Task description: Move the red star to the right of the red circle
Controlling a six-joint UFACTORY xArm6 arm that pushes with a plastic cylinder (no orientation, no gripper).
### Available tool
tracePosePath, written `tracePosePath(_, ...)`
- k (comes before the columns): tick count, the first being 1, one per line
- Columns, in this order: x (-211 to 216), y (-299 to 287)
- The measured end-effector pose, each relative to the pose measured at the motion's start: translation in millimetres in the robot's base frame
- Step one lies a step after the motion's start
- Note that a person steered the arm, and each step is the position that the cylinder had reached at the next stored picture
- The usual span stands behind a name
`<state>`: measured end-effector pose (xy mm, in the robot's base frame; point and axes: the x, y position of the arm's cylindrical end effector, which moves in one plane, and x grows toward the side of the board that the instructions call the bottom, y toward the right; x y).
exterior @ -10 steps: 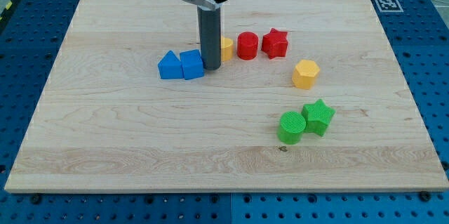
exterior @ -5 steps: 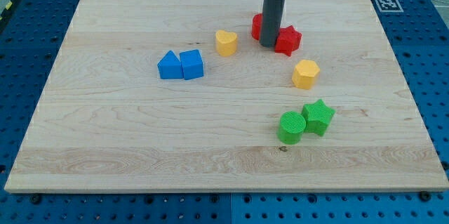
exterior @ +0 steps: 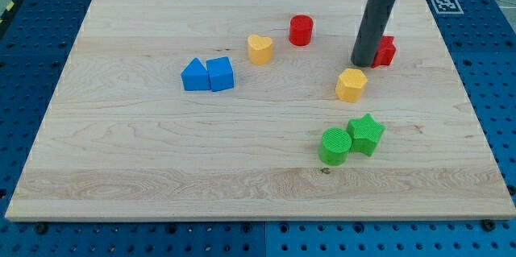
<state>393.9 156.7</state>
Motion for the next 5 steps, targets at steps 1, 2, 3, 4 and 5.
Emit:
tracePosePath(1,25.9,7.0)
tracePosePath(2,36.2,55.6)
tracePosePath(3,34.4,105.1)
tracePosePath(4,31.7,91.6)
tracePosePath(5,25.5,33.8)
